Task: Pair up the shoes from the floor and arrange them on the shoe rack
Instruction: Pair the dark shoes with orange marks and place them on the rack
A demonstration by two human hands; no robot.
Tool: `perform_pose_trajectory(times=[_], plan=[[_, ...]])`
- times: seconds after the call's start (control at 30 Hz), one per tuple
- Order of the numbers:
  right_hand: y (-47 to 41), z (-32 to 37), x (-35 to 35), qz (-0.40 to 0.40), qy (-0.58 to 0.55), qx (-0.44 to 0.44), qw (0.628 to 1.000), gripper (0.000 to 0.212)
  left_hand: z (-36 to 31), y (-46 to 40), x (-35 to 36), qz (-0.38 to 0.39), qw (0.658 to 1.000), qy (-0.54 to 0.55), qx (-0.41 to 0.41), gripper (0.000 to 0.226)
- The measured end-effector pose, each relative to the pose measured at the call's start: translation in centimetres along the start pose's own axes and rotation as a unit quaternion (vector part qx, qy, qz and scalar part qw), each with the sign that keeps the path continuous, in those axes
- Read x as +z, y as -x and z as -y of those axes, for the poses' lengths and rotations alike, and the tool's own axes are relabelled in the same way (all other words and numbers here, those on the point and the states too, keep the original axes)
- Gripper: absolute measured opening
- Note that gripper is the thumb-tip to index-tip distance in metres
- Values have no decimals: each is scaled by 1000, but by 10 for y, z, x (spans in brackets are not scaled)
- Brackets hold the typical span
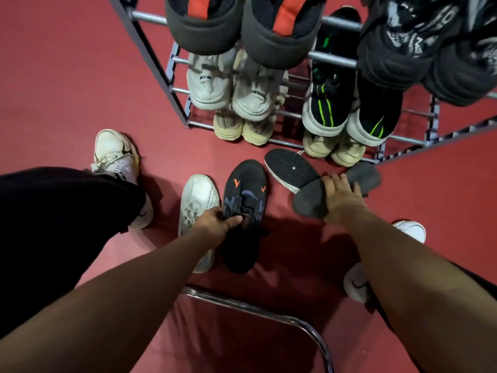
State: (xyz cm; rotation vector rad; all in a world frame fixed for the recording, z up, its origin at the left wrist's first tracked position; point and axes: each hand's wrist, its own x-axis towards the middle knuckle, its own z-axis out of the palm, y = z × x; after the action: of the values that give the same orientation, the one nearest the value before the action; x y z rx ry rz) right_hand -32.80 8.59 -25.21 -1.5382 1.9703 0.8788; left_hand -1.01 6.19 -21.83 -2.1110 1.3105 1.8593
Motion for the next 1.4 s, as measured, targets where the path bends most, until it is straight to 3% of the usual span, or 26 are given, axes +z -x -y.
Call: perform_pose_trajectory(times=[0.13,0.23,0.3,0.37,0.43,0.5,0.6,0.7,0.73,0.8,0.87,0.93,1.0,1.1,1.27,1.4], plan=[[13,15,-31,-17,23,9,1000,108,11,-5,-2,3,1000,-1,-4,37],[26,24,-57,90,-200,63,974,92,16,-7,-3,5,999,-34,-10,38],[35,25,-64,171,-398,69,899,88,21,-12,-2,1,998,-54,-16,40],[46,30,-59,253,-593,65,762,76,28,-16,-2,-17,997,-70,-19,46],[55,42,-44,295,-714,55,632,64,33,-16,-1,-20,997,-75,-21,50],[54,59,-17,253,-768,84,583,64,36,-13,-2,-16,996,-88,-20,48],[66,95,26,98,-793,192,570,52,45,-9,-9,-23,994,-105,-32,45],[94,130,59,13,-794,213,570,20,52,-10,-19,-17,992,-118,-43,42],[101,140,65,-25,-796,201,570,23,53,-11,-22,-11,992,-121,-45,41],[113,159,67,-86,-793,184,575,56,54,-14,-24,-2,992,-119,-47,40],[119,173,67,-108,-779,241,569,66,56,-20,-22,-3,992,-116,-53,37],[121,182,74,-63,-778,290,554,44,56,-18,-20,-14,991,-126,-51,34],[126,185,82,32,-794,303,526,19,55,-15,-17,-21,988,-141,-56,35],[140,183,85,178,-830,296,437,24,62,-19,-13,-13,988,-134,-76,34],[147,161,76,220,-843,209,445,34,46,-10,-17,17,990,-116,-73,33],[151,129,44,262,-806,177,501,32,15,-2,-34,55,986,-153,-36,40]])
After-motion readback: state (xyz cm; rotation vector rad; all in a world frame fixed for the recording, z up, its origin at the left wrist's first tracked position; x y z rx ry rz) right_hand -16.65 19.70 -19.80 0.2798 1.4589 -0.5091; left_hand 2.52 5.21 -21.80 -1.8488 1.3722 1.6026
